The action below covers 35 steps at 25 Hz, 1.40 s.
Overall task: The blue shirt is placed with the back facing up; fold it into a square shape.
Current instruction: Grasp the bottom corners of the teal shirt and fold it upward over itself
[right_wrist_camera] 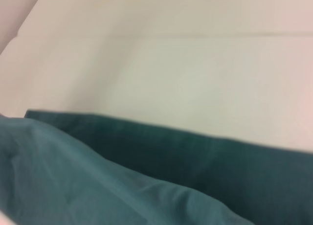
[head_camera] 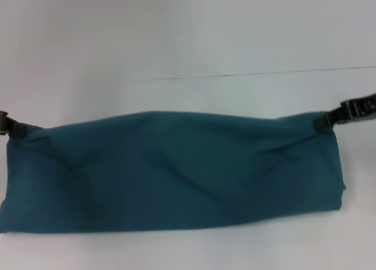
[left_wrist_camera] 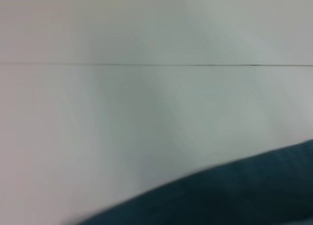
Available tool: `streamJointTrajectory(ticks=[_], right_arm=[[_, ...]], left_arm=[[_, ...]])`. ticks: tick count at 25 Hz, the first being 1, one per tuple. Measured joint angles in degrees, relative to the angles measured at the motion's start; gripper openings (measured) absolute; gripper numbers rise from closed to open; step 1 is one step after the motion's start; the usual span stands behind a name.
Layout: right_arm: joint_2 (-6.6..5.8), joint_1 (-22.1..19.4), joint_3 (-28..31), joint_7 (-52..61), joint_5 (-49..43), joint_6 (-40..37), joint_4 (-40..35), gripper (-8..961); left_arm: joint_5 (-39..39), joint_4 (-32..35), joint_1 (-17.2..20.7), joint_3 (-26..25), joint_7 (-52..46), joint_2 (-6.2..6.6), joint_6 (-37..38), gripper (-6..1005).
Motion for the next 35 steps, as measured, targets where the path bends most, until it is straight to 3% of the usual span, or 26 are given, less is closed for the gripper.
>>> streamJointTrajectory(ticks=[5, 9, 13, 21, 28, 35], right_arm=[[1.35, 0.65, -0.75, 0.9, -1.89, 6.65, 0.02, 116], [3.2, 1.87, -2.12, 0.94, -6.69, 11.24, 0.02, 117], [5.65, 3.22, -2.71, 0.86, -11.11, 15.02, -0.08, 116], [8.85, 4.02, -5.59, 0.54, -11.95, 20.97, 0.06, 117], [10.0, 4.42, -7.15, 1.39, -11.98, 22.93, 0.3, 117], [10.19, 4.46, -7.17, 2.29, -12.04, 25.82, 2.0, 116]], left_arm=[[0.03, -1.64, 0.39, 6.03, -2.34, -1.47, -6.72, 17], [0.13, -2.7, 1.03, 10.56, -4.56, -2.23, -10.8, 17], [0.16, -4.2, 1.1, 11.31, -4.95, -2.65, -13.35, 16], [0.19, -4.23, 2.12, 11.38, -5.32, -3.99, -18.98, 16], [0.42, -4.31, 2.34, 11.54, -4.97, -4.56, -23.06, 16], [2.5, -3.91, 2.46, 12.07, -5.38, -5.69, -26.53, 26]])
